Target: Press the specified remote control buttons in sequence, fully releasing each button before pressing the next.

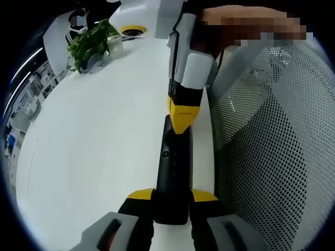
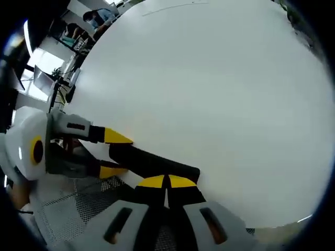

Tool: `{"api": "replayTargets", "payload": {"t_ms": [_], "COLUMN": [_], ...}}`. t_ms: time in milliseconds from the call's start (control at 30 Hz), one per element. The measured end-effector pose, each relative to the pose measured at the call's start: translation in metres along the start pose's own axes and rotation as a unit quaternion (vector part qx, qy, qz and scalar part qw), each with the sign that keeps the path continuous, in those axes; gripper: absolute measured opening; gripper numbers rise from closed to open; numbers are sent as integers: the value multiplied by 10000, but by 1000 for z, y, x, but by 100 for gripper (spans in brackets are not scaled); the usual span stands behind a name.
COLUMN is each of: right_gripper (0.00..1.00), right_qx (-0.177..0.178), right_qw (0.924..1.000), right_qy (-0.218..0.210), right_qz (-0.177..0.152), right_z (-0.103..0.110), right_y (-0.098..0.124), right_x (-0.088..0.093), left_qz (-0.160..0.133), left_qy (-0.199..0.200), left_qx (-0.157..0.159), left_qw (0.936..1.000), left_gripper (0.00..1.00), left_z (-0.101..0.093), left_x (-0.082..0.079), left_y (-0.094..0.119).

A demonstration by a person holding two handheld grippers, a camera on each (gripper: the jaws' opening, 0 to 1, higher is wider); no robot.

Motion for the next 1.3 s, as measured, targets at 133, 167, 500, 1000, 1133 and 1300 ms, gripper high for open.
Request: {"api": "replayTargets", "payload": {"t_ms": [133,167,500,1000,1133,1300], "right_gripper": [0,0,0,0,0,0], "right_qx": [16,27,132,249,134,150], "right_qw": [10000,10000,9999,9992,9997,9997], "right_qy": [-4,-1,51,305,148,159], "right_qz": [-1,4,-36,-67,-105,-79], "right_z": [0,0,-3,-1,-2,0], "right_y": [0,0,2,-2,-2,-1], "right_x": [0,0,-1,-1,-1,-1], "left_qz": [-7,-5,-7,0,-1,-23], "left_qy": [3,-2,3,2,-1,1], "left_qx": [6,8,8,16,15,11], "left_qw": [10000,10000,10000,10000,10000,10000], "left_gripper": [25,25,25,25,25,25], "left_z": [0,0,0,0,0,0], "left_x": [0,0,0,0,-1,-1], "left_y": [0,0,0,0,0,0]}}
Point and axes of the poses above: the point that each gripper's makers call its tool centre point, and the gripper's own axes: y roughly backward along the fingers, z roughly to its left, x roughly out of its underside, the point moved 1 cm from there along y, roughly backward along the fingers, and after that the axes turned 4 degrees about y, right-handed, at the moved point
